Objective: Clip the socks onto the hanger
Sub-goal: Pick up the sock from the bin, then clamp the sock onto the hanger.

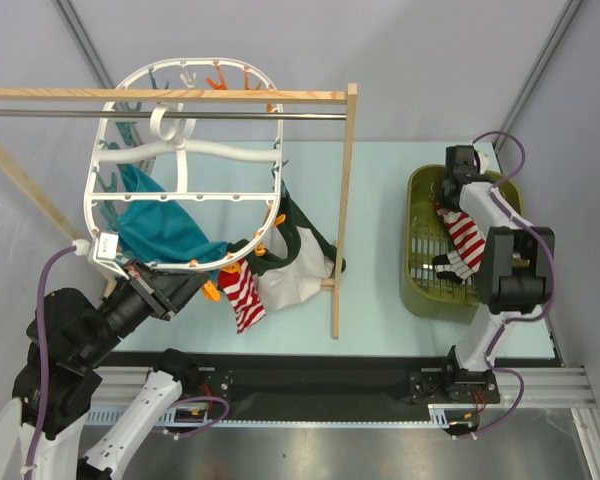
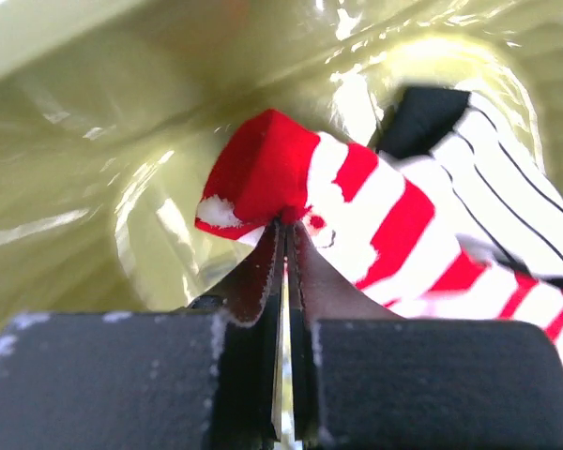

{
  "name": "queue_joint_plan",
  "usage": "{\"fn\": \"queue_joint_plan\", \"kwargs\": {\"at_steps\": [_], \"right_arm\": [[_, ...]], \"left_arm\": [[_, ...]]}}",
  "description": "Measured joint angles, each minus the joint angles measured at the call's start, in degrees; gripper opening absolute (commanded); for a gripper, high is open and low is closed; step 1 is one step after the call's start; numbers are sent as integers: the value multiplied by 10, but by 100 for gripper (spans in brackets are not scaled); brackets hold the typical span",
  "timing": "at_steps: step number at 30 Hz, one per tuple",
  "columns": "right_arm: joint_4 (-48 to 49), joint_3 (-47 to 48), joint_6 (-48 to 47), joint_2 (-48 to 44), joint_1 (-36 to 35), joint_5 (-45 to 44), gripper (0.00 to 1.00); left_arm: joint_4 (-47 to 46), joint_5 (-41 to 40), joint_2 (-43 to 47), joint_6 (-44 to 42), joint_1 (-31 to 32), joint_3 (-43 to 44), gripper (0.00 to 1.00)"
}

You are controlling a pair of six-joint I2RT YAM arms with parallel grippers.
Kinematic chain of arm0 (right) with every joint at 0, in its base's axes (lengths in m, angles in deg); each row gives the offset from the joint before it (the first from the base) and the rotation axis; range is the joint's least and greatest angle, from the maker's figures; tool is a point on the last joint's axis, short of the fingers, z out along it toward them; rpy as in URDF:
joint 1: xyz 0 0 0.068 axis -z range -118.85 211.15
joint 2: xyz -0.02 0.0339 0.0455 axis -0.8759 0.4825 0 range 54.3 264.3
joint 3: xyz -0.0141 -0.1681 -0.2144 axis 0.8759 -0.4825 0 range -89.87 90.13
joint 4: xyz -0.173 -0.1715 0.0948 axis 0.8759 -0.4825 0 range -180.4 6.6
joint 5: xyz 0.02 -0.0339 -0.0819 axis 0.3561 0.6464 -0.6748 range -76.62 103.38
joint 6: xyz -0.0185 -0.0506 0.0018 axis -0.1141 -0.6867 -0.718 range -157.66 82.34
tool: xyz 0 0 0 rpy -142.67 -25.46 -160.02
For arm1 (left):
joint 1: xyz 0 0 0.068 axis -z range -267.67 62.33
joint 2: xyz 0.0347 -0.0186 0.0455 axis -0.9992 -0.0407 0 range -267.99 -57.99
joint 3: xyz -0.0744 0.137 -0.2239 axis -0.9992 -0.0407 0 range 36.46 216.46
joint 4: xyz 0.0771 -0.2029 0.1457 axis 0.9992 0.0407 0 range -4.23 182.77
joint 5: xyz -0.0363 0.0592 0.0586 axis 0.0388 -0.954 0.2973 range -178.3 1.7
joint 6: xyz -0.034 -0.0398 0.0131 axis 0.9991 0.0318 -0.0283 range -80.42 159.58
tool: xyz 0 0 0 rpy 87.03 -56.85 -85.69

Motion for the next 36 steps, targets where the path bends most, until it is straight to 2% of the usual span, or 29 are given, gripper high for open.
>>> {"fn": "queue_joint_plan", "kwargs": {"at_steps": [7, 13, 17, 20, 24, 29, 32, 36], "right_arm": [[-46, -45, -9, -209, -75, 6, 0], [-126, -48, -17, -425, -186, 21, 0], [-191, -48, -16, -537, -263, 58, 0], [-230, -49, -16, -600, -303, 117, 0], [-252, -59, -14, -656, -321, 253, 0], [-170, -153, 61, -685, -344, 437, 0], [-107, -207, 108, -672, -398, 481, 0], [-39, -212, 132, -610, -536, 464, 0]], "left_arm": [[0, 0, 0, 0, 0, 1, 0], [0, 1, 0, 0, 0, 10, 0], [0, 2, 0, 1, 0, 10, 0], [0, 2, 0, 1, 0, 10, 0], [0, 2, 0, 1, 0, 10, 0], [0, 3, 0, 3, 0, 10, 0], [0, 3, 0, 7, 0, 10, 0], [0, 4, 0, 11, 0, 10, 0]]}}
